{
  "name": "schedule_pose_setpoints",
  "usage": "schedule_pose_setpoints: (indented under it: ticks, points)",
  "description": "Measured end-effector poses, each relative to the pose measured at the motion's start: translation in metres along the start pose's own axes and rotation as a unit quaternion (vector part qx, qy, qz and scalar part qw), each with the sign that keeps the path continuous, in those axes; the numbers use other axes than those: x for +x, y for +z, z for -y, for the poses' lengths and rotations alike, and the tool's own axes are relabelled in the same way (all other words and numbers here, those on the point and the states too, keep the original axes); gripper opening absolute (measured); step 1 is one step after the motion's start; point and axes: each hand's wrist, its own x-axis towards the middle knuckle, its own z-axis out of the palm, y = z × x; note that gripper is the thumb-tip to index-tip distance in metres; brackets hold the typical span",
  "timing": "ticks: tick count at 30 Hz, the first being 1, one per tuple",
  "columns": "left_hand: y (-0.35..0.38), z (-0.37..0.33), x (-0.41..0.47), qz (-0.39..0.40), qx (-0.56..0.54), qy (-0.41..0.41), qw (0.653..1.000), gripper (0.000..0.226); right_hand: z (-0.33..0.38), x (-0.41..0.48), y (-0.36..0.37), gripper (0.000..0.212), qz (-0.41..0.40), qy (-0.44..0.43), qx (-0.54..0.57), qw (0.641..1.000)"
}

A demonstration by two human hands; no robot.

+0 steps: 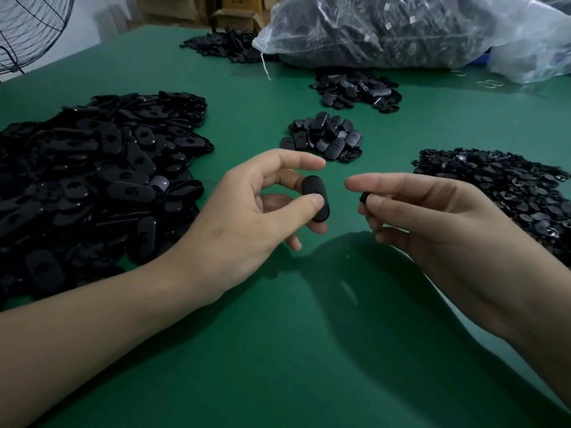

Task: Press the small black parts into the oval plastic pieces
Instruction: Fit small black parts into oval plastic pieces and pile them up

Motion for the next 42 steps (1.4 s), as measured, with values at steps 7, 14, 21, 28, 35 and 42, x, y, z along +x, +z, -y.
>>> schedule_pose_setpoints:
  ticks: [7, 14, 21, 28, 35, 42]
  points:
    - [0.002, 0.000, -0.002, 0.019, 0.070, 0.012, 0.997, 0.049, 0.004, -0.002, 0.007, 0.025, -0.045, -0.055, -0.039, 0.997]
    - [0.005, -0.004, -0.003, 0.047, 0.087, 0.036, 0.994, 0.054, 0.002, -0.001, 0.007, 0.022, -0.056, -0.066, -0.068, 0.994]
    - [0.008, -0.008, -0.006, 0.024, 0.151, 0.050, 0.987, 0.053, -0.003, 0.000, 0.006, 0.020, -0.050, -0.091, -0.080, 0.991]
    - [0.008, -0.008, -0.007, -0.012, 0.084, 0.007, 0.996, 0.041, -0.004, -0.001, 0.007, 0.015, -0.065, -0.152, -0.163, 0.973]
    - [0.009, -0.009, -0.007, 0.006, 0.061, 0.004, 0.998, 0.029, -0.007, -0.001, 0.009, 0.023, -0.118, -0.215, -0.315, 0.917]
    - [0.010, -0.008, -0.008, -0.002, 0.068, 0.010, 0.998, 0.030, -0.003, -0.006, 0.012, 0.020, -0.121, -0.230, -0.372, 0.891]
